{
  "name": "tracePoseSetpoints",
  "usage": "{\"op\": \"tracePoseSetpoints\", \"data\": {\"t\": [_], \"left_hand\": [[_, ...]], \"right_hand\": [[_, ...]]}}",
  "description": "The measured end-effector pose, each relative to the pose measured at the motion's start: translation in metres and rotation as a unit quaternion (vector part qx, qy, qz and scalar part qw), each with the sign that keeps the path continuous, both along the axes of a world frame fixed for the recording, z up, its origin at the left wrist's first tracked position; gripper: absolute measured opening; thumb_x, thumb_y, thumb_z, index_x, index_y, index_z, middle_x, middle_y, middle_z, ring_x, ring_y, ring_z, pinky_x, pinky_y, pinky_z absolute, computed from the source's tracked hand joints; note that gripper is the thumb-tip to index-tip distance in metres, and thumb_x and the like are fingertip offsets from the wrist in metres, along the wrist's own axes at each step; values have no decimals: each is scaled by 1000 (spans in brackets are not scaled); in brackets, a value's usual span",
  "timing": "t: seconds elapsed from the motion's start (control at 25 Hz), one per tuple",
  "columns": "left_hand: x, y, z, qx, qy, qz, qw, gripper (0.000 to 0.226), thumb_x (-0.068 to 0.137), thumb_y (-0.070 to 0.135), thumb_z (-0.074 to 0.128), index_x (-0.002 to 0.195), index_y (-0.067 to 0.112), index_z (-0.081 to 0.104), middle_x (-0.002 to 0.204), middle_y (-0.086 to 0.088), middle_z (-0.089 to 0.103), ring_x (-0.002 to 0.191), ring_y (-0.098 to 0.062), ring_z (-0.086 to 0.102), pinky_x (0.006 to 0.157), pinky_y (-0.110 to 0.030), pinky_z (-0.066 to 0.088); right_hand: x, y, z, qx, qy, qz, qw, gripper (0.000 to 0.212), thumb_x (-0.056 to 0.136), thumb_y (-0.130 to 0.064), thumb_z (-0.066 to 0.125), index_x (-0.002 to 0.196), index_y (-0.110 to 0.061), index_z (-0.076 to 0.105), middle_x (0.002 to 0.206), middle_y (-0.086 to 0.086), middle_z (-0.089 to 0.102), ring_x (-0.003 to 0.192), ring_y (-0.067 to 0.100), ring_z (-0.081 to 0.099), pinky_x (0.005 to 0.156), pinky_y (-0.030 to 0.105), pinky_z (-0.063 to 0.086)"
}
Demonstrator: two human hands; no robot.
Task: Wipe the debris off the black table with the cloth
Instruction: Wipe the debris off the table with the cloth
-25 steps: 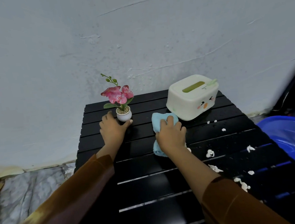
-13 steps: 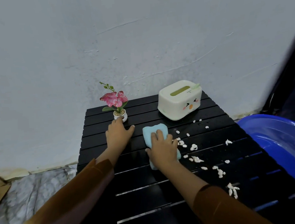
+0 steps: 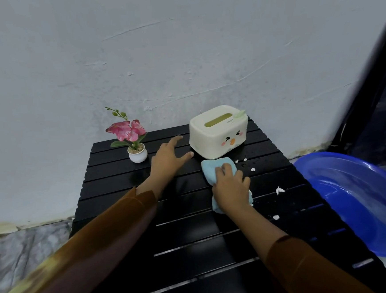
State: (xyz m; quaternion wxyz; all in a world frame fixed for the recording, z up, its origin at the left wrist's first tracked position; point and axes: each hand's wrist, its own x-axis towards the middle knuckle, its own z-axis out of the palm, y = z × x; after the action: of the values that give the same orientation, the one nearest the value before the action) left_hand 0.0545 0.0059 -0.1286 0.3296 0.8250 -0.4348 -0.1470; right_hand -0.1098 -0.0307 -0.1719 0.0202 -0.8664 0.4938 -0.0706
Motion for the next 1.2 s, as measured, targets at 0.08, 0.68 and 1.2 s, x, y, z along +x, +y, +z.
{"op": "tracePoseSetpoints", "data": {"t": [0.08,0.68,1.2], "left_hand": [[-11,-11,-2,-3,0,-16,1000,69,80,46,66,141,30,36,142,-11,46,131,-26,44,108,-50,37],[-47,-73,-27,-75,23,-19,997,122,57,36,88,147,40,6,157,-15,-20,130,-40,45,89,-49,51],[-47,-94,-30,-128,24,7,991,82,70,15,80,137,33,35,159,-6,-15,133,-31,40,95,-43,51]], "right_hand": [[-11,-12,2,19,-12,-16,1000,43,93,-21,44,136,-16,38,145,4,32,117,32,42,95,41,34],[-75,-85,58,338,-272,16,901,23,86,-11,54,94,10,60,78,17,56,67,21,50,56,28,38],[-83,-94,67,388,-327,23,861,15,91,-16,54,100,-11,64,81,1,65,68,8,58,59,16,46]]}}
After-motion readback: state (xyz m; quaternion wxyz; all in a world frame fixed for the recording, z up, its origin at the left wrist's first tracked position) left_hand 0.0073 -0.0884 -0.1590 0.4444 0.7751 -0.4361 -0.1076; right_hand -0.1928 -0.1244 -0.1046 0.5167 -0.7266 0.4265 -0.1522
